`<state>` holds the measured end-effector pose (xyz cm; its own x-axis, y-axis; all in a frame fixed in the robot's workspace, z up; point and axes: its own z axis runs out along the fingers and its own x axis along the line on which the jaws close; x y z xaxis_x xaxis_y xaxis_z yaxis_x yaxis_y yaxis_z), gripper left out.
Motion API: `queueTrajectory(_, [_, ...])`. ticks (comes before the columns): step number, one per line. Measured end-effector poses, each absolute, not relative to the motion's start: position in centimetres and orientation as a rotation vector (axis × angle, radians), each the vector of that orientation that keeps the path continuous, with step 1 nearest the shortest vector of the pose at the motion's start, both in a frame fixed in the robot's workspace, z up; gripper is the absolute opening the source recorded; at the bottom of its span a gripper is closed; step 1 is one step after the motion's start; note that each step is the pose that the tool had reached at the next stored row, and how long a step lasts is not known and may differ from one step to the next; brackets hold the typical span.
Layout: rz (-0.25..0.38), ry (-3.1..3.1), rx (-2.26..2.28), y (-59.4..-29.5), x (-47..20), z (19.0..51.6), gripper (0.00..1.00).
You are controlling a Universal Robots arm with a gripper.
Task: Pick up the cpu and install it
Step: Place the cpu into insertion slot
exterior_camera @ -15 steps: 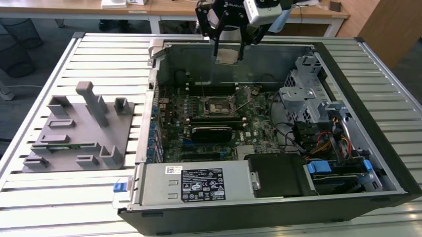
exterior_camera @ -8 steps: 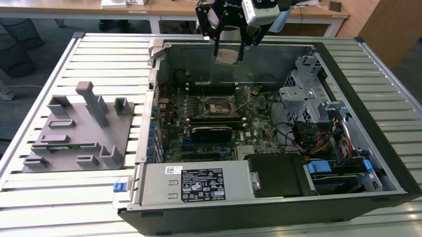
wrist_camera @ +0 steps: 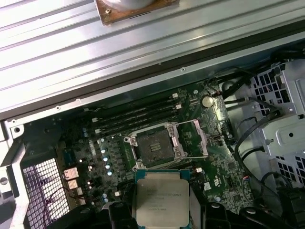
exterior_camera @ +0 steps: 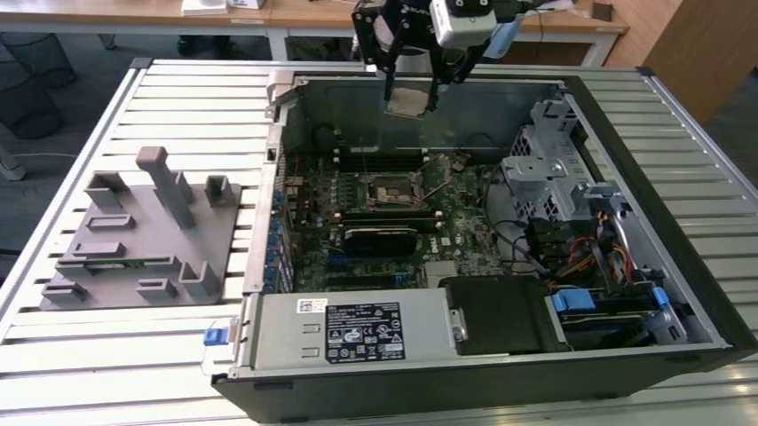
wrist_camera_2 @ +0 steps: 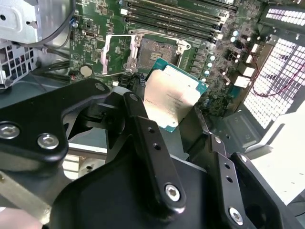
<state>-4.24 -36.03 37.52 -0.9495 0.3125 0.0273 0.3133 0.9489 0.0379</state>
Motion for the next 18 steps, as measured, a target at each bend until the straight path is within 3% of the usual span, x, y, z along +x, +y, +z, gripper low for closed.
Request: queueTrajectory(18, [-0.068, -3.004, -0.863, -36.03, -4.25, 37.08, 0.53])
